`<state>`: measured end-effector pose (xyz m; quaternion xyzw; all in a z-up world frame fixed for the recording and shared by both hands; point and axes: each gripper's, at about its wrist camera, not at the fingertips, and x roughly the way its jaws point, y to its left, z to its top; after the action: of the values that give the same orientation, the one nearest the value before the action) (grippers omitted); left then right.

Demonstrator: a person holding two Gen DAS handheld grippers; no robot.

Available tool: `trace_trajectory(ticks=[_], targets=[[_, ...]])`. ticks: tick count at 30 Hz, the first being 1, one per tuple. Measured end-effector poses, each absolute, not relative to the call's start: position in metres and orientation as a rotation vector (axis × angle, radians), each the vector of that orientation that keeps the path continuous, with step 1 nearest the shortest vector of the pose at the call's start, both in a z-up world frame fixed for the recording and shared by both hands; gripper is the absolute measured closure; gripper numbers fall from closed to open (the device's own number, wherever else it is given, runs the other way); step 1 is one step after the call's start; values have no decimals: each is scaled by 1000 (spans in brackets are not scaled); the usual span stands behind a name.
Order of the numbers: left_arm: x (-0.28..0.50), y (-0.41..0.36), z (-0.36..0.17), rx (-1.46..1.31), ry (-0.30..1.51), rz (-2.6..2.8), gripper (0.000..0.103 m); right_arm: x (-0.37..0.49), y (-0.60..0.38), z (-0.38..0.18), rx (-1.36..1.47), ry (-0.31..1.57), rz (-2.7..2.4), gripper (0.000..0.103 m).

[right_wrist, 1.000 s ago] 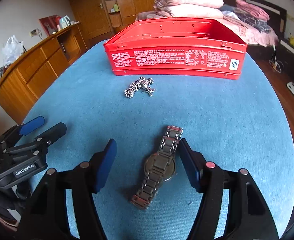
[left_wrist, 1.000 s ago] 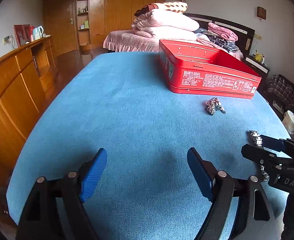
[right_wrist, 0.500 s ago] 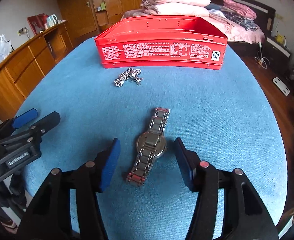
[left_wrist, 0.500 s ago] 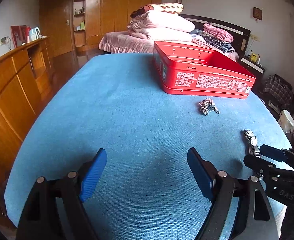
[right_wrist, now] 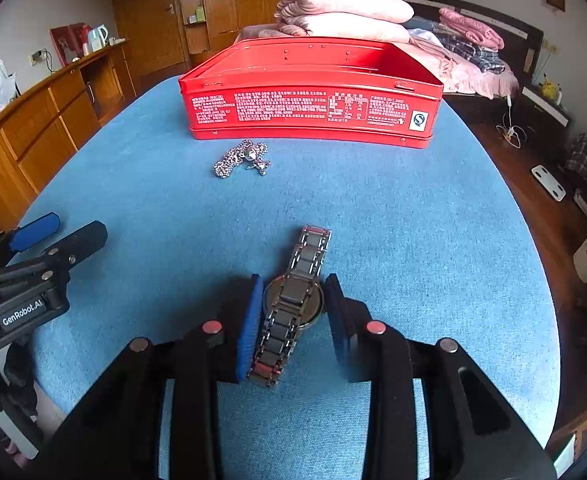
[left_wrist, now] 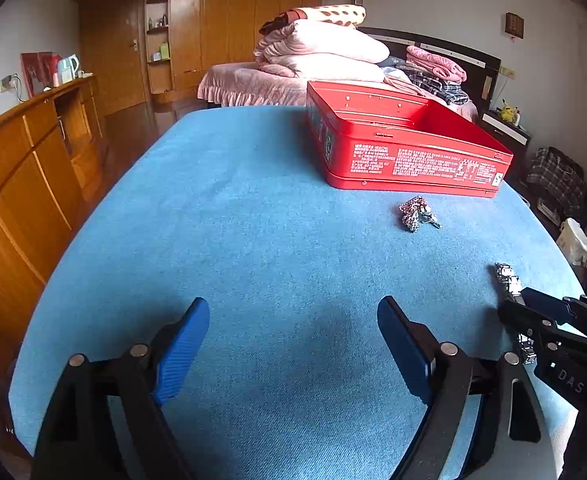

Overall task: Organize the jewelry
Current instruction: 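Grasp the silver chain with the left tool while the right tool lifts the watch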

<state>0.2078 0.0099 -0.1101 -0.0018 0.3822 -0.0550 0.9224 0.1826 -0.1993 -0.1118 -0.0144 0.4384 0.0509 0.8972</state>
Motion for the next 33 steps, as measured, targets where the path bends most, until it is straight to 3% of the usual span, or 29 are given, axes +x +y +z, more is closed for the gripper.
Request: trace_trajectory(ticks=[21, 33], targets=[[293, -62, -108, -37, 847, -265, 20, 205, -257, -87, 5, 840, 76, 73], [308, -90, -114, 52, 891, -339, 62, 206, -271, -95, 57, 834, 102, 72]])
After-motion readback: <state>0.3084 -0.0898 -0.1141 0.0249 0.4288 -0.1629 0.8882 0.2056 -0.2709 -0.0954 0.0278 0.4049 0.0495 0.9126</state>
